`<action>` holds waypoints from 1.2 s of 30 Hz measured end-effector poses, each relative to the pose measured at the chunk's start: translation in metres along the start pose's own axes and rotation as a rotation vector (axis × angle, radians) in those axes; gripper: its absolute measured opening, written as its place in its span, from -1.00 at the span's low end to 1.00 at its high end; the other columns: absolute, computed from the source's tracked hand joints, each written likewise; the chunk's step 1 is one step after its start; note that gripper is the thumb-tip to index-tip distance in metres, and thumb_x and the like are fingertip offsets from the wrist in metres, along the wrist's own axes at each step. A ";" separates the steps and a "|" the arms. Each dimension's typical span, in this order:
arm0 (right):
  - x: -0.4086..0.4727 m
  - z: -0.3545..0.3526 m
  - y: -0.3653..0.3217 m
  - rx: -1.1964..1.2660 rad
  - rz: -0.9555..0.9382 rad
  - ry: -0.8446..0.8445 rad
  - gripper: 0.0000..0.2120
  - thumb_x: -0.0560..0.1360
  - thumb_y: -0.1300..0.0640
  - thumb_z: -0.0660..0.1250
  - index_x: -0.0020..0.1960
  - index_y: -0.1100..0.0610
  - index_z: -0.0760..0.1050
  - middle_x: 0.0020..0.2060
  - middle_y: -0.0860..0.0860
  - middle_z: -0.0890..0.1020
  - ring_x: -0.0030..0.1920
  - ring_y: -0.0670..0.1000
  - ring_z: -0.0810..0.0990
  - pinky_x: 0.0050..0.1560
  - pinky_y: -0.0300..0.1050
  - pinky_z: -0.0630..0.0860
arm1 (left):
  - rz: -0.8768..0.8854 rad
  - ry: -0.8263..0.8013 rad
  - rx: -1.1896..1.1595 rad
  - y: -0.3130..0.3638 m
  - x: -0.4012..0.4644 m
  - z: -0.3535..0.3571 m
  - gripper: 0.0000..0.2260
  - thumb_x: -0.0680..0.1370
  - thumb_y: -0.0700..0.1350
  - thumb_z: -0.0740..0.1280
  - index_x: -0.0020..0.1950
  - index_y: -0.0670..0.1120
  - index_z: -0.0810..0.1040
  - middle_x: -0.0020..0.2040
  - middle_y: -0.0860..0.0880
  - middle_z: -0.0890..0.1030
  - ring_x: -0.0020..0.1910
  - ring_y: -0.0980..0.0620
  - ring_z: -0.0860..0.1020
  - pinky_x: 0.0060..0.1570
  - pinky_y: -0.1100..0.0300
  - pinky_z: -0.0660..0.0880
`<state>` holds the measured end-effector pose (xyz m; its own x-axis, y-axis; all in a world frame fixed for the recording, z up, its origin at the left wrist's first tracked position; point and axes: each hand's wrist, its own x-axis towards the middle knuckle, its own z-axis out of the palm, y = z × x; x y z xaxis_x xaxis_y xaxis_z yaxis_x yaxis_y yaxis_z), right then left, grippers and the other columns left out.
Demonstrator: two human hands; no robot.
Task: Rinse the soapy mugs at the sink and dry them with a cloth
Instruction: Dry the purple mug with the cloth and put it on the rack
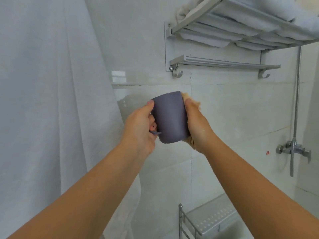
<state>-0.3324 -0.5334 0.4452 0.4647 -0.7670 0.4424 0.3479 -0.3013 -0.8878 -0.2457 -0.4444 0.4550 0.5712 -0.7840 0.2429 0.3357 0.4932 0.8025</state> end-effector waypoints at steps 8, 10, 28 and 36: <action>-0.012 -0.007 0.024 0.564 0.438 -0.068 -0.60 0.58 0.06 0.10 -0.08 0.24 0.66 -0.10 0.16 0.69 -0.17 0.17 0.67 0.01 0.18 0.57 | 0.302 0.013 0.322 -0.022 0.001 -0.002 -0.62 0.59 -0.08 0.32 -0.34 -0.04 0.21 -0.57 0.16 0.29 -0.55 0.18 0.27 -0.43 0.24 0.26; -0.013 -0.011 0.028 0.562 0.475 -0.078 -0.55 0.58 0.06 0.12 -0.25 0.24 0.68 -0.20 0.15 0.69 -0.21 0.17 0.68 -0.02 0.18 0.57 | 0.383 -0.022 0.441 -0.028 -0.001 -0.003 -0.60 0.54 -0.06 0.39 -0.34 -0.05 0.21 -0.53 0.16 0.29 -0.49 0.18 0.30 -0.35 0.21 0.33; -0.021 0.003 0.035 0.352 0.212 0.080 -0.66 0.66 0.06 0.02 0.10 0.14 0.56 -0.10 0.09 0.70 -0.14 0.00 0.68 -0.14 -0.08 0.64 | 0.401 0.050 0.496 -0.043 0.006 -0.017 -0.57 0.44 -0.11 0.50 -0.33 -0.09 0.22 -0.40 0.00 0.35 -0.43 0.16 0.41 -0.39 0.28 0.46; -0.028 0.001 0.043 -0.096 -0.294 -0.077 -0.65 0.43 0.41 0.40 0.17 0.17 0.51 -0.02 0.11 0.68 -0.04 0.07 0.68 -0.10 0.00 0.65 | 0.304 0.009 0.438 -0.035 0.009 -0.014 -0.68 0.47 -0.15 0.47 -0.30 -0.11 0.32 -0.31 -0.12 0.48 -0.28 -0.02 0.53 -0.18 0.03 0.54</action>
<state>-0.3296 -0.5248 0.3950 0.4172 -0.5953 0.6867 0.3995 -0.5586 -0.7269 -0.2417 -0.4635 0.4209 0.6014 -0.6257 0.4968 -0.1893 0.4925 0.8495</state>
